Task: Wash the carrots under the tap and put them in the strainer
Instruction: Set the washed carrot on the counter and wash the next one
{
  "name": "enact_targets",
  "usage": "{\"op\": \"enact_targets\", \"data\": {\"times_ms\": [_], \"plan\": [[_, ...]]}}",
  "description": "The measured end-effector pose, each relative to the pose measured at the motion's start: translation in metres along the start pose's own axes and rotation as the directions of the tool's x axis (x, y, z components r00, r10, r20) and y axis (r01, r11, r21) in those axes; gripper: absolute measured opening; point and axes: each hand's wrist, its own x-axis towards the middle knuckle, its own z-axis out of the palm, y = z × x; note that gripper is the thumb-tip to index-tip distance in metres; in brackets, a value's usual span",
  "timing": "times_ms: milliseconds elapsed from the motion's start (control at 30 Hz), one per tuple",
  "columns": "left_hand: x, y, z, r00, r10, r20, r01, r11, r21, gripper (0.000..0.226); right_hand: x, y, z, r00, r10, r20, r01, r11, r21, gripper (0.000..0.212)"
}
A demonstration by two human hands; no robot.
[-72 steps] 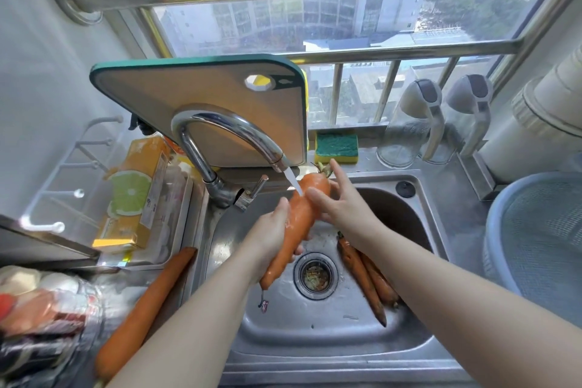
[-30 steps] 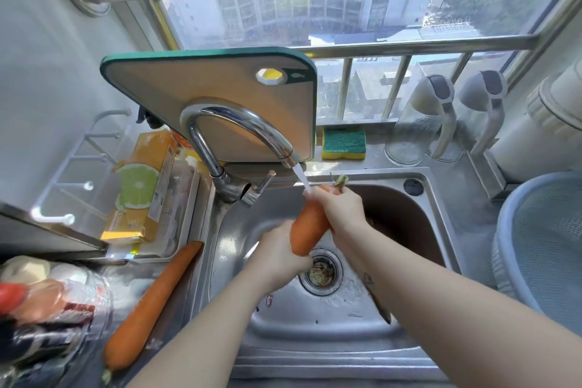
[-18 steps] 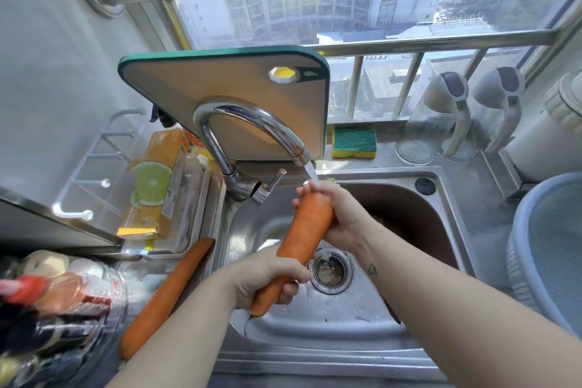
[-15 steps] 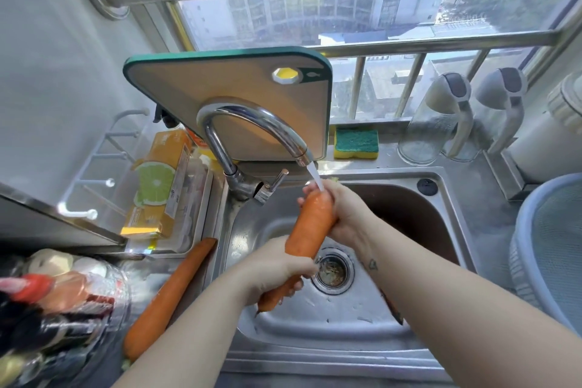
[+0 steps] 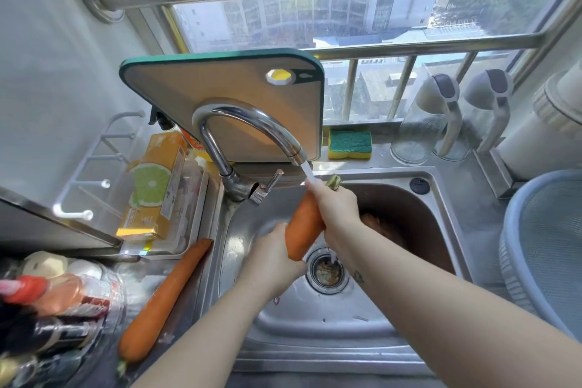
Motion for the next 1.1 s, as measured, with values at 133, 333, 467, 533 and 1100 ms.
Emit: {"op": "enact_targets", "data": {"times_ms": [133,333,467,533,1100], "plan": [[0.001,-0.005,-0.017,0.964,0.028,0.265,0.058,0.949,-0.31,0.025,-0.004,-0.002,-0.005,0.98,-0.033,0.195,0.029,0.999,0.024,0.012],[-0.009,-0.002,-0.028,0.797,0.102,0.595,0.439,0.579,-0.687,0.034,-0.005,-0.002,-0.007,0.847,0.087,0.524,-0.257,0.93,0.261,0.005],[-0.009,0.002,-0.028,0.81,0.052,0.585,0.413,0.657,-0.63,0.024,-0.003,-0.001,-0.004,0.873,0.169,0.458,-0.309,0.918,0.25,0.009],[-0.006,0.005,-0.022,0.87,-0.008,0.494,0.323,0.764,-0.558,0.018,-0.002,-0.002,-0.003,0.913,0.183,0.364,-0.281,0.93,0.237,0.009],[0.037,0.023,-0.002,0.907,0.327,0.266,-0.233,0.915,-0.33,0.024,0.014,-0.037,-0.042,0.988,0.14,-0.067,-0.127,0.976,0.175,0.032]]}}
